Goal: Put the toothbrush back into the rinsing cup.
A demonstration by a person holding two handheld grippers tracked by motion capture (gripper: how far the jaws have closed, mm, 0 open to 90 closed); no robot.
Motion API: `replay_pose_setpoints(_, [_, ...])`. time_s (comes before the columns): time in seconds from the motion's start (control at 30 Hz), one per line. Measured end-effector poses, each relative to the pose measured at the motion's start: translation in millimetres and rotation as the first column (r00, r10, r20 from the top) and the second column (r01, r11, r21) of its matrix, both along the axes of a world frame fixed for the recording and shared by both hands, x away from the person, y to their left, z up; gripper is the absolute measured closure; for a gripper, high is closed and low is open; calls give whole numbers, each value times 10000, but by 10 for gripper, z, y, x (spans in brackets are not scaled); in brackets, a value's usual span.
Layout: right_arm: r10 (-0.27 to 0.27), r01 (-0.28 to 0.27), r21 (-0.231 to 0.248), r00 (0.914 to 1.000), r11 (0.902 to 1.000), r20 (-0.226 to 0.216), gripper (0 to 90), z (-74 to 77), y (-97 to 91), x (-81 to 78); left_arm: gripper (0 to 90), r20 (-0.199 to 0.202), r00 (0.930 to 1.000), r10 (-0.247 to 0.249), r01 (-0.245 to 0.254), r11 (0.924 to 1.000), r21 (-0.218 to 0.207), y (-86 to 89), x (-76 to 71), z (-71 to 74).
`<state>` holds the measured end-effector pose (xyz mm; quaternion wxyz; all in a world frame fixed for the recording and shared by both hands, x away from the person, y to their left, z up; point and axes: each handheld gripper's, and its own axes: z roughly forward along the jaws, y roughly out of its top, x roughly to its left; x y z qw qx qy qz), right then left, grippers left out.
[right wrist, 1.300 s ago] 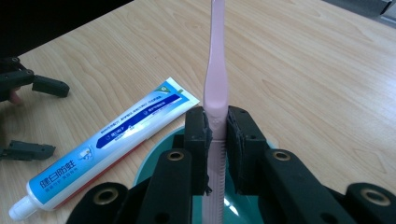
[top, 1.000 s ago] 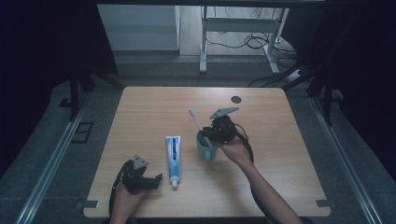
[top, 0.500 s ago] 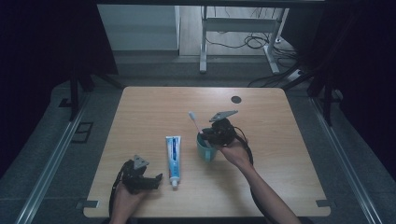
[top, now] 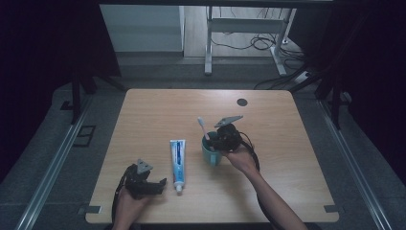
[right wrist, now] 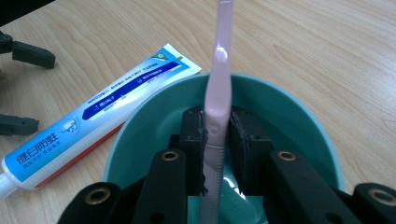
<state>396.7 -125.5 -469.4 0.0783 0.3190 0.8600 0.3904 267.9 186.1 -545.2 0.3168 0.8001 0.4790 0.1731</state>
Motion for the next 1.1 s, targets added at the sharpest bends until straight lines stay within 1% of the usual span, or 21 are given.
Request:
replay_pose_setpoints(0.27, [58,-58,-2,10000,10000,50,731,35,7,-11,46,1,10000,-9,9,10000,0,1,1,0])
replay_pose_setpoints(0.5, [84,-81,-120,9998,9999,196,687,87,5,-36,46,3,10000,-7,7,10000,4,0,1,0])
replay_pose_setpoints(0.53, [132,-126,-204,9994,9997,308,664,119,3,-50,45,3,10000,-8,8,10000,4,1,1,0])
replay_pose_setpoints(0.63, [160,-152,-223,9992,9996,363,644,146,-1,-62,45,3,10000,-5,5,10000,3,0,0,0])
replay_pose_setpoints(0.73, [186,-172,-310,9988,9994,454,593,191,-16,-83,46,3,10000,-7,7,10000,5,0,1,0])
replay_pose_setpoints(0.8, [173,-160,-287,9988,9995,465,579,200,-24,-85,46,2,10000,-8,8,10000,6,0,1,0])
replay_pose_setpoints(0.83, [138,-124,-278,9988,9995,478,546,215,-43,-89,46,4,10000,-7,7,10000,4,0,1,0])
replay_pose_setpoints(0.9, [125,-114,-241,9989,9996,460,513,229,-61,-91,46,4,10000,-7,7,10000,5,0,1,0])
replay_pose_setpoints(1.1, [86,-73,-285,9990,9996,441,431,286,-118,-111,46,3,10000,-5,5,10000,5,0,1,0])
